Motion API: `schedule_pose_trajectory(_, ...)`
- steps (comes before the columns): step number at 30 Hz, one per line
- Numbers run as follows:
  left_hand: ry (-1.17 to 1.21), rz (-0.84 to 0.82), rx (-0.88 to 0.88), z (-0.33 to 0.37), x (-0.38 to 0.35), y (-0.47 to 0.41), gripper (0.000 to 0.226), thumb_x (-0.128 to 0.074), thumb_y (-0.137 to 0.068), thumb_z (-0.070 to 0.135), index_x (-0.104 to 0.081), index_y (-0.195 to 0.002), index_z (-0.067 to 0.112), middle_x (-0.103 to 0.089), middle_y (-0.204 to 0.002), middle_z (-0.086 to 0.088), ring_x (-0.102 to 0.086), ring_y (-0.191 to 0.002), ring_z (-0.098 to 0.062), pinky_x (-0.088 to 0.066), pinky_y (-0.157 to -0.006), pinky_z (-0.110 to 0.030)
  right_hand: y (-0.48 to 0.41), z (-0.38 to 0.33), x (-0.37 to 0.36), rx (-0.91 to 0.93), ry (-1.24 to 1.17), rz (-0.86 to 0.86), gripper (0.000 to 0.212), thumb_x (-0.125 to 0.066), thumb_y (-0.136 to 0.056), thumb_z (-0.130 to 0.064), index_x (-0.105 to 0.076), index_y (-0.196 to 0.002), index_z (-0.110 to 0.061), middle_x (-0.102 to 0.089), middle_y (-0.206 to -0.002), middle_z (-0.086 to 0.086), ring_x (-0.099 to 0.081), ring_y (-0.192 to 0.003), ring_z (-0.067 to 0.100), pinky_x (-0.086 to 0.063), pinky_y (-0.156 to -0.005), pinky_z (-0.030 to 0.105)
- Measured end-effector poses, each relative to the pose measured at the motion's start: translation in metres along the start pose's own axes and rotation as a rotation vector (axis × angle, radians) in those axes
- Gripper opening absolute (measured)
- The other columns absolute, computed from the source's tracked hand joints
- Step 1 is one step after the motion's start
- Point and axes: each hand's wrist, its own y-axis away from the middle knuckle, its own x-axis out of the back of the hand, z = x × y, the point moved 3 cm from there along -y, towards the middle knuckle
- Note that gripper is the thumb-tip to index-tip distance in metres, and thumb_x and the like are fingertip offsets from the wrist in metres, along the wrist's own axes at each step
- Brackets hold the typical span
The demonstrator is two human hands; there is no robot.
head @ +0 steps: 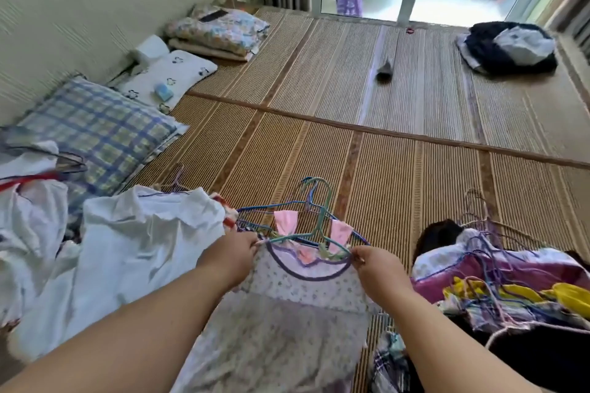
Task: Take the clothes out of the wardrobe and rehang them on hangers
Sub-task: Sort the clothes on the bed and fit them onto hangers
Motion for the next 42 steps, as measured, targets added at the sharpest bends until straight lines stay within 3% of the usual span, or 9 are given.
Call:
schedule_pose_trajectory(7, -0.2, -0.02, 0.121, -0.003, -0.045, -0.086, 0.02, -0.036, -0.096, 0.027, -0.057, -0.095, 0.027, -0.063, -0.109, -0.006, -0.057, -0.095, -0.027, -0.042, -0.075, -0.033, -0.093, 0.034, -0.048, -0.031, 0.082, -0.058, 0.028, -0.042, -0.095, -0.025, -0.064, -0.112, -0.03, -0.066, -0.111, 0.001, -0.059, -0.099, 0.022, -0.045, -0.078, 0.029)
schedule_pose_trajectory(12, -0.206, 0.152, 0.147, -0.001, -0.039, -0.123, 0.025, -0.036, -0.096, 0.032, -0.06, -0.099, 0.03, -0.062, -0.109, -0.007, -0.057, -0.101, -0.032, -0.045, -0.079, -0.038, -0.131, 0.037, -0.053, 0.002, 0.034, 0.061, 0.034, -0.039, -0.099, -0.031, -0.053, -0.129, -0.037, -0.063, -0.113, 0.003, -0.061, -0.098, 0.025, -0.05, -0.081, 0.034)
schedule_pose_trajectory(16, -0.118, 0.157, 0.058, 0.006, -0.049, -0.131, 0.047, -0.044, -0.096, 0.042, -0.039, -0.141, 0.032, -0.034, -0.149, -0.009, -0.034, -0.134, -0.031, -0.034, -0.104, -0.049, -0.134, 0.038, -0.056, 0.022, -0.018, 0.094, 0.051, -0.042, -0.097, -0.02, -0.029, -0.146, -0.028, -0.046, -0.13, 0.008, -0.049, -0.116, 0.027, -0.042, -0.094, 0.038)
schedule_pose_trajectory(18, -0.116, 0.128, 0.01, 0.016, -0.061, -0.114, 0.062, -0.048, -0.093, 0.046, -0.024, -0.148, 0.03, -0.016, -0.157, -0.01, -0.02, -0.142, -0.03, -0.027, -0.111, -0.049, -0.114, 0.042, -0.059, 0.048, -0.04, 0.096, 0.055, -0.046, -0.096, -0.019, -0.027, -0.147, -0.027, -0.043, -0.136, 0.004, -0.046, -0.12, 0.024, -0.042, -0.098, 0.038)
schedule_pose_trajectory(28, -0.143, -0.136, -0.356, 0.088, -0.131, 0.089, 0.074, -0.047, -0.093, 0.044, -0.003, -0.151, 0.031, 0.002, -0.16, 0.002, -0.003, -0.147, -0.017, -0.019, -0.116, -0.041, 0.087, 0.09, -0.042, 0.076, 0.265, 0.09, 0.064, -0.055, -0.088, -0.034, -0.028, -0.146, -0.034, -0.028, -0.153, 0.006, -0.031, -0.139, 0.024, -0.032, -0.11, 0.038)
schedule_pose_trajectory(31, -0.212, -0.119, -0.489, 0.117, -0.14, 0.149, 0.073, -0.046, -0.092, 0.044, -0.004, -0.151, 0.033, 0.0, -0.16, 0.002, -0.006, -0.146, -0.017, -0.017, -0.117, -0.037, 0.152, 0.11, -0.023, 0.086, 0.301, 0.111, 0.069, -0.071, -0.07, -0.031, -0.047, -0.135, -0.032, -0.049, -0.14, 0.008, -0.051, -0.124, 0.029, -0.045, -0.096, 0.052)
schedule_pose_trajectory(35, -0.189, -0.17, -0.597, 0.161, -0.155, 0.215, 0.071, -0.048, -0.093, 0.045, -0.009, -0.151, 0.034, 0.002, -0.16, 0.004, -0.004, -0.146, -0.016, -0.01, -0.117, -0.033, 0.229, 0.155, 0.005, 0.041, 0.38, 0.175, 0.078, -0.085, -0.045, -0.03, -0.062, -0.119, -0.029, -0.065, -0.118, 0.008, -0.066, -0.103, 0.028, -0.056, -0.072, 0.049)
schedule_pose_trajectory(37, -0.197, -0.181, -0.64, 0.183, -0.168, 0.235, 0.067, -0.049, -0.092, 0.046, -0.016, -0.149, 0.036, -0.001, -0.16, 0.002, -0.006, -0.146, -0.017, -0.014, -0.117, -0.035, 0.258, 0.182, 0.02, 0.001, 0.392, 0.164, 0.073, -0.081, -0.053, -0.03, -0.06, -0.123, -0.03, -0.061, -0.125, 0.01, -0.061, -0.111, 0.03, -0.053, -0.08, 0.051)
schedule_pose_trajectory(42, -0.192, -0.255, -0.65, 0.23, -0.205, 0.251, 0.059, -0.05, -0.09, 0.044, -0.03, -0.145, 0.035, -0.01, -0.159, 0.003, -0.013, -0.145, -0.017, -0.024, -0.114, -0.04, 0.295, 0.25, 0.06, -0.179, 0.365, 0.121, 0.066, -0.058, -0.083, -0.032, -0.031, -0.143, -0.043, -0.02, -0.155, -0.003, -0.018, -0.143, 0.017, -0.017, -0.116, 0.044)
